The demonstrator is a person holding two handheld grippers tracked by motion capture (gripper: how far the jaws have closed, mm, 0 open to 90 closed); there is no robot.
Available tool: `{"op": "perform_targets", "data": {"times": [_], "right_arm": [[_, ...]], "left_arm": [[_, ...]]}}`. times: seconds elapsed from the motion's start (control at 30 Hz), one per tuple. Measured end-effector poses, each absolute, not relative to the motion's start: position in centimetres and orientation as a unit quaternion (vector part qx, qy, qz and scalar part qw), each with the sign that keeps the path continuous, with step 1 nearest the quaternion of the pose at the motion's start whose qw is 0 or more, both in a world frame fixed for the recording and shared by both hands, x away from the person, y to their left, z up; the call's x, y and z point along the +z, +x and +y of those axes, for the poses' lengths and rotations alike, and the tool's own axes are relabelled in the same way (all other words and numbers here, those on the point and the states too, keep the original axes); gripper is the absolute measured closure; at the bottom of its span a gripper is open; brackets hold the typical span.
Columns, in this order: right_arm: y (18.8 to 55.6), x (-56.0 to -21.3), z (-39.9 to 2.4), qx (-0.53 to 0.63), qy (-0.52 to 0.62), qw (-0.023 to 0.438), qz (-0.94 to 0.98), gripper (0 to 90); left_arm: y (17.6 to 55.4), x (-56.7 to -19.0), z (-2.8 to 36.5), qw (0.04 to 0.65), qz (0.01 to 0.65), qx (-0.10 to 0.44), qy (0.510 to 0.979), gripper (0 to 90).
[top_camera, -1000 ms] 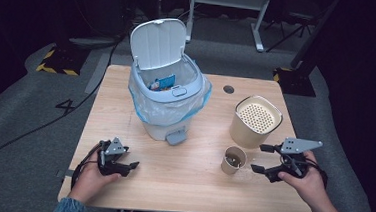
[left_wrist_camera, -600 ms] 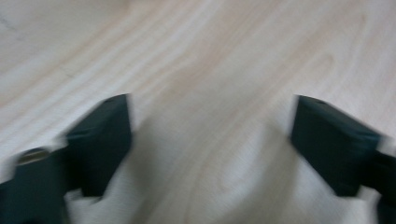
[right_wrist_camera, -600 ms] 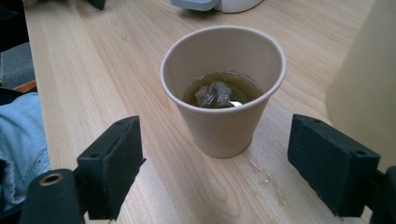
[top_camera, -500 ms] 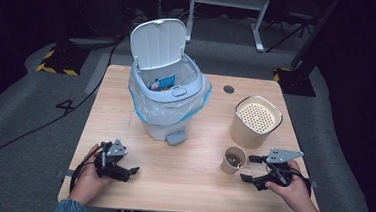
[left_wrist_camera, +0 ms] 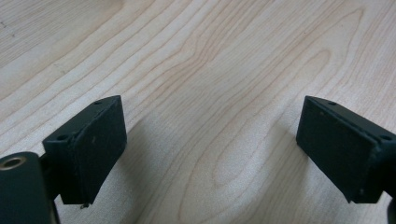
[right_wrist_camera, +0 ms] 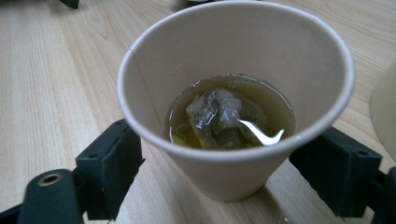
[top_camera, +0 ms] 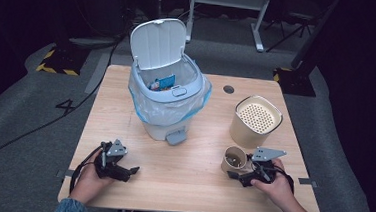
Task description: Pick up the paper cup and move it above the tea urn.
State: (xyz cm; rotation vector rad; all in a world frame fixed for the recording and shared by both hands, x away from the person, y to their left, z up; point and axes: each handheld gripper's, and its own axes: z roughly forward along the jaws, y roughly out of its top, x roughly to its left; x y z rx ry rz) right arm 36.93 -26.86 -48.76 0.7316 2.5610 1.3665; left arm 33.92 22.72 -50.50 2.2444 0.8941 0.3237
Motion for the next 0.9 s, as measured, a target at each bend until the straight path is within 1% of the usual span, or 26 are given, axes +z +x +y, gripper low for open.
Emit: {"op": "perform_targets", "data": {"times": [0.2,0.3,0.4,0.47,0.73,0.9], "right_arm": [[37.3,-49.2,-26.6,0.463,0.246,0.074,0.848,20.4],[37.5,-49.5,-26.6,0.467,0.246,0.070,0.846,23.4],[37.6,-49.7,-26.5,0.468,0.248,0.066,0.846,24.5],[37.7,-49.8,-26.5,0.471,0.247,0.067,0.844,27.2],[37.6,-49.7,-26.5,0.468,0.243,0.070,0.847,28.7],[37.5,-48.8,-26.9,0.471,0.241,0.072,0.845,28.8]], "left_arm": [[33.9,-50.5,22.8,0.345,0.351,0.128,0.861,10.7],[33.9,-50.5,22.8,0.347,0.353,0.129,0.860,12.1],[33.9,-50.5,22.9,0.346,0.353,0.131,0.859,13.0],[33.9,-50.5,22.9,0.347,0.355,0.132,0.858,13.5],[33.9,-50.5,22.9,0.348,0.357,0.132,0.857,14.6],[33.9,-50.5,22.9,0.348,0.357,0.132,0.857,14.6]]}}
